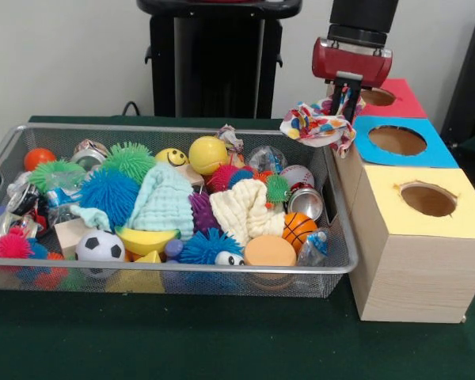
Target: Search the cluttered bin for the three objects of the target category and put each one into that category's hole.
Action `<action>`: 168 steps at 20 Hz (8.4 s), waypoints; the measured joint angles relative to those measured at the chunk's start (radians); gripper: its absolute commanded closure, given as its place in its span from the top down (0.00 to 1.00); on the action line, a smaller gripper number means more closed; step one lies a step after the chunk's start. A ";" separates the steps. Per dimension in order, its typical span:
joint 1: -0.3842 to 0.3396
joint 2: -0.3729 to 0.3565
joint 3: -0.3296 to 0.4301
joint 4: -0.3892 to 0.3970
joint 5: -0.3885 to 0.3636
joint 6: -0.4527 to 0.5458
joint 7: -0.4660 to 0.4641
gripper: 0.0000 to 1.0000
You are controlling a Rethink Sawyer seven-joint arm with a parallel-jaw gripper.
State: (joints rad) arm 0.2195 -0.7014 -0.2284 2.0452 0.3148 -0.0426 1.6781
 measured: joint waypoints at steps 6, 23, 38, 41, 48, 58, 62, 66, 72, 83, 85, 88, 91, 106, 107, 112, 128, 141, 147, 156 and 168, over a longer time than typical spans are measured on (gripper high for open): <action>0.062 0.028 -0.052 -0.012 0.082 0.010 0.029 0.00; 0.156 0.053 -0.168 -0.075 0.142 0.180 0.034 0.00; 0.117 -0.026 -0.179 -0.116 0.142 0.271 0.034 0.00; 0.116 -0.026 -0.179 -0.130 0.141 0.271 0.034 0.00; 0.116 -0.015 -0.179 -0.174 0.141 0.271 0.034 0.00; 0.111 0.024 -0.167 -0.211 0.143 0.271 0.034 0.00; 0.110 0.051 -0.156 -0.223 0.149 0.270 0.034 0.00; 0.111 0.071 -0.154 -0.229 0.160 0.270 0.034 0.00; 0.121 0.102 -0.154 -0.238 0.195 0.270 0.036 0.00; 0.168 0.132 -0.154 -0.271 0.245 0.270 0.090 0.00; 0.186 0.135 -0.154 -0.284 0.252 0.270 0.104 0.00; 0.210 0.140 -0.154 -0.299 0.260 0.270 0.123 0.00; 0.234 0.147 -0.154 -0.311 0.267 0.270 0.142 0.00; 0.242 0.185 -0.154 -0.364 0.268 0.270 0.162 0.00; 0.238 0.187 -0.154 -0.366 0.268 0.271 0.162 0.00; 0.234 0.194 -0.154 -0.377 0.267 0.271 0.162 0.00; 0.234 0.206 -0.163 -0.397 0.266 0.271 0.162 0.00; 0.217 0.221 -0.167 -0.429 0.266 0.271 0.162 0.00; 0.215 0.236 -0.179 -0.452 0.266 0.271 0.162 0.00; 0.199 0.268 -0.195 -0.489 0.266 0.271 0.162 0.00; 0.174 0.326 -0.195 -0.540 0.266 0.235 0.162 0.00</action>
State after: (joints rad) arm 0.3940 -0.3749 -0.4238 1.5055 0.5809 0.1923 1.8398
